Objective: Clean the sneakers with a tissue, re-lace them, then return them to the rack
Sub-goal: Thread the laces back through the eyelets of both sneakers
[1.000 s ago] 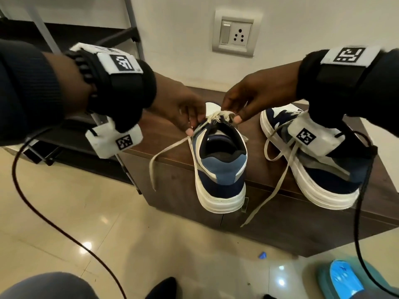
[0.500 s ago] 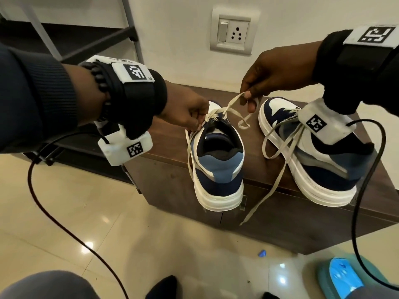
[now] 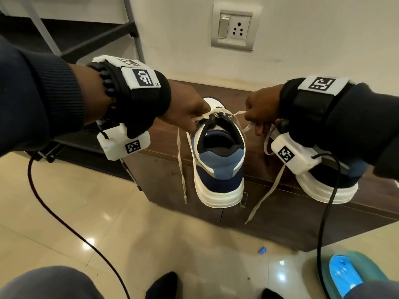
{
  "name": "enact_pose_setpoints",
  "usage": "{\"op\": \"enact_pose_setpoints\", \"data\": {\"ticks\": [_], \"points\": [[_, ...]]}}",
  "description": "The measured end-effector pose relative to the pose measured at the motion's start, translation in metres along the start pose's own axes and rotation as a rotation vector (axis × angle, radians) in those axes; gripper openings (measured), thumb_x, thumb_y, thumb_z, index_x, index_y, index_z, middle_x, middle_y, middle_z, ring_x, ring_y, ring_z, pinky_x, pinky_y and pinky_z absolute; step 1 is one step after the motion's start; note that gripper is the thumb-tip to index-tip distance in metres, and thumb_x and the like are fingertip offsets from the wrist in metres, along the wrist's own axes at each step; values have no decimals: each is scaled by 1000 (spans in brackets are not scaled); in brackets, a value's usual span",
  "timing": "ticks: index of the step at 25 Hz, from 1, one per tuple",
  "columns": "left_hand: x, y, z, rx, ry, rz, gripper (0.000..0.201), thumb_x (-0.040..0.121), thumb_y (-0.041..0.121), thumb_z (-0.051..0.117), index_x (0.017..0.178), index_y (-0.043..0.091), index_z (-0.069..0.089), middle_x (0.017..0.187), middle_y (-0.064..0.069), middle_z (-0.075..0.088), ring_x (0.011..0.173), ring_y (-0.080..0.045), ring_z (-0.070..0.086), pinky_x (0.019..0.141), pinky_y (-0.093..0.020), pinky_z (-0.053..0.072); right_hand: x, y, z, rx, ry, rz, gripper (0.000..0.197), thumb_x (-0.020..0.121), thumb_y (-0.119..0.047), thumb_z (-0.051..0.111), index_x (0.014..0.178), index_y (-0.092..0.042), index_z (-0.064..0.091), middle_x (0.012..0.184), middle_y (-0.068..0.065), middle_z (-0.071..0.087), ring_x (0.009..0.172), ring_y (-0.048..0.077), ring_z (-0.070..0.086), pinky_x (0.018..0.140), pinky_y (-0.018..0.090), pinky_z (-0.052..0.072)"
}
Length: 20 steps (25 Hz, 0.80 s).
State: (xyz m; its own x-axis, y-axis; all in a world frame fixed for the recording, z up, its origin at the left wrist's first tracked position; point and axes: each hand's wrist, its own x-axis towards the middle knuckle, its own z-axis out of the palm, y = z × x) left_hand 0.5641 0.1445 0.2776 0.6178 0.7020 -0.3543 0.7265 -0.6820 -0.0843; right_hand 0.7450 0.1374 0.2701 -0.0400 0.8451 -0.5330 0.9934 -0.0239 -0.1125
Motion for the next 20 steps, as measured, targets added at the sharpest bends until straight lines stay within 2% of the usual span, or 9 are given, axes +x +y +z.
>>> {"op": "enact_pose_setpoints", "data": {"ticks": [3,5,7,9,11,13,16,17,20], "points": [[-2,-1,2,43,-73,-29,17,86,21,58,101,14,53,76,1,62,70,-19,58,73,-29,46,-6,8,-5,-113,182,-11,19,94,-12,48,80,-2,58,65,5,52,55,15,47,51,24,40],[-5,-5,2,-19,-127,-58,17,87,21,56,103,17,54,67,3,67,63,-16,67,75,-32,54,-12,19,-20,1,385,26,23,93,-9,50,107,7,59,85,16,60,75,29,58,71,35,47],[-5,-7,2,-24,-138,-75,13,89,21,55,101,18,52,63,3,65,60,-15,66,75,-32,55,-18,32,-39,-5,655,132,38,93,-5,47,125,15,44,121,34,48,111,46,49,95,47,41],[-5,-8,1,24,-107,-80,12,89,24,55,96,20,46,71,1,62,67,-17,62,72,-31,51,-15,43,-53,-36,832,208,46,88,-7,50,129,10,37,131,36,35,120,50,38,100,53,36],[-6,-10,-3,28,-77,-74,13,90,25,55,96,22,45,82,-1,62,73,-18,58,70,-29,46,-9,40,-55,-60,911,84,45,84,-11,54,126,0,43,131,30,36,121,47,35,100,51,34],[-8,-10,-7,-14,-49,-46,6,91,24,54,94,19,51,80,0,62,70,-14,55,66,-26,43,-9,25,-45,-111,765,-228,34,87,-19,57,120,-12,55,128,18,48,121,37,41,100,42,33],[-11,-10,-11,-63,-56,-31,13,95,27,51,92,16,59,77,1,64,71,-16,58,74,-30,48,-21,-3,-26,-84,223,-568,25,93,-35,54,112,-22,62,107,-2,66,102,14,59,94,31,41],[-12,-11,-11,-86,-56,-42,17,96,30,50,93,16,61,78,1,66,72,-16,60,77,-31,49,-22,-6,-24,-86,148,-595,23,91,-37,56,107,-23,64,98,-4,68,94,11,61,90,29,44],[-16,-17,-13,-163,34,-60,28,97,39,45,93,18,62,76,4,68,72,-9,62,74,-22,45,-23,-2,-33,-96,166,-605,13,87,-33,62,90,-21,66,79,-6,69,72,4,56,76,24,43]]}}
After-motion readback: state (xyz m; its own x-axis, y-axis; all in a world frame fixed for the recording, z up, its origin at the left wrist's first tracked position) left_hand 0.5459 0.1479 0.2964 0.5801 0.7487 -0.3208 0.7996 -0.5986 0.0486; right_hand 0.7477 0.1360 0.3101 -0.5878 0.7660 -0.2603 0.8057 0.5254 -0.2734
